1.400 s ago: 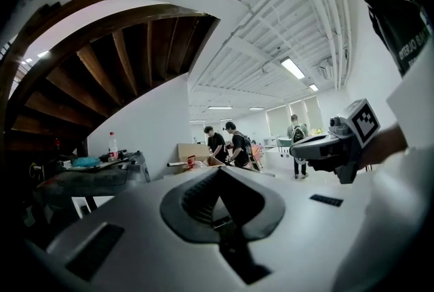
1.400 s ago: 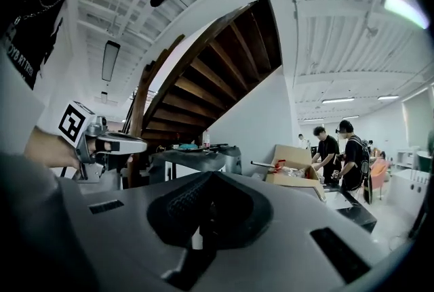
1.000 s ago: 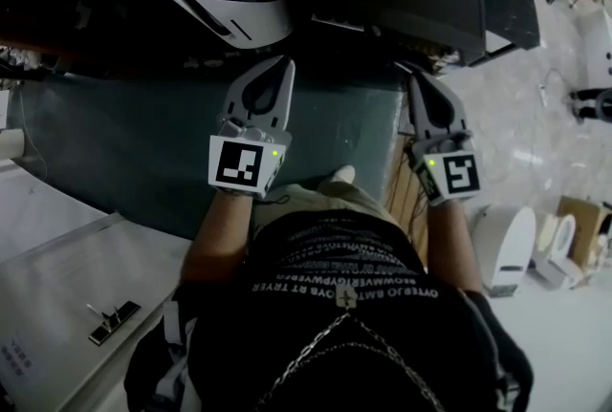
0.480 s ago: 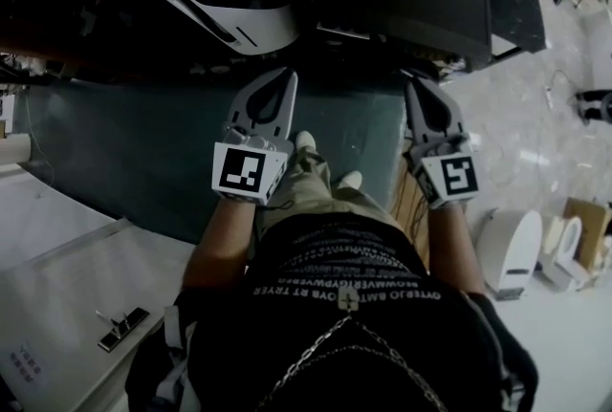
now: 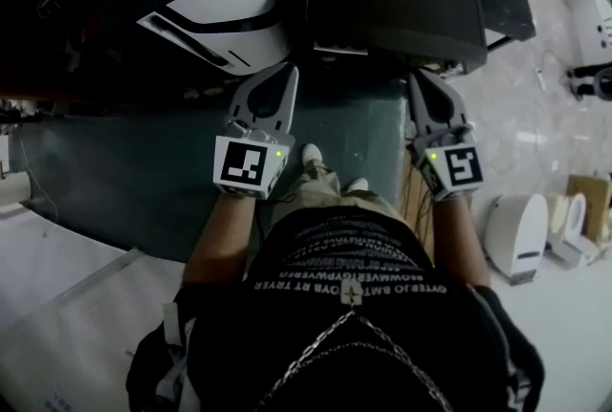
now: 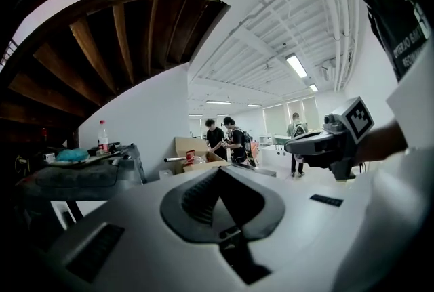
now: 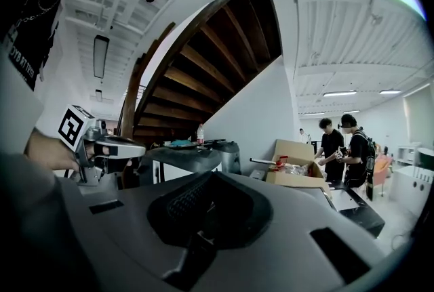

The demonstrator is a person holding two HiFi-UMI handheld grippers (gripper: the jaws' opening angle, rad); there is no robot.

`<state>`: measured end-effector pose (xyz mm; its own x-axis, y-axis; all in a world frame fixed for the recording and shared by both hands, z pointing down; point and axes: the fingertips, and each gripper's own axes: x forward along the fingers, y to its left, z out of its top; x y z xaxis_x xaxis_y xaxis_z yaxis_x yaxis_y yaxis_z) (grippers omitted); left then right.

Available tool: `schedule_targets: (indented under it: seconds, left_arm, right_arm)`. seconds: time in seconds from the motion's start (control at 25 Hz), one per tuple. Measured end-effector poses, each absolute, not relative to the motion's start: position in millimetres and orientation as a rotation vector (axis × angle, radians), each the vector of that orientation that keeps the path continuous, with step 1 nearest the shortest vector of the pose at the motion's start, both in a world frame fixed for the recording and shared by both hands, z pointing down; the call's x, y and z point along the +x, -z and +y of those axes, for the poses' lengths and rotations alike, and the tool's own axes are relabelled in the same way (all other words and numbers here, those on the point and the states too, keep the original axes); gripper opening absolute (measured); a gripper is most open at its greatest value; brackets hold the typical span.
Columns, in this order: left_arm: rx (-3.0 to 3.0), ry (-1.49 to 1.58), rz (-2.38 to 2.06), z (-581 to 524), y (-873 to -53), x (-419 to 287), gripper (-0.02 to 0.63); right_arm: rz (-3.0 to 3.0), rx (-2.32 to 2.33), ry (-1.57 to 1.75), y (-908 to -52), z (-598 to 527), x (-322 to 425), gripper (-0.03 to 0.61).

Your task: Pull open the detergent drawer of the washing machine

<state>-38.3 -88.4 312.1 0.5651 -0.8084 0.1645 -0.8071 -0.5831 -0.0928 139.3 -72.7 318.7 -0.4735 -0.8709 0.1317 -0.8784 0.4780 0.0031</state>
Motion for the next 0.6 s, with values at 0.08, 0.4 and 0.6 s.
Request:
schedule_targets:
  seconds: [0.08,0.4,0.6]
  left_arm:
    - [-2.777,0.3,1.415,-106,-311,-46,0.003]
    - [-2.805,0.255,1.363,-162,-313,-76,0.003]
    - [-2.837,0.233,1.329,-185,-315,-91,0.003]
  right_arm:
    - [-2.594,1.56,-0.079,-314,-85,131,0.002]
    - [-2.536,1.627,-0.021,-308,-131,109,0.002]
    - [-2.506,1.664,-0.03,-304,-149,93,0.002]
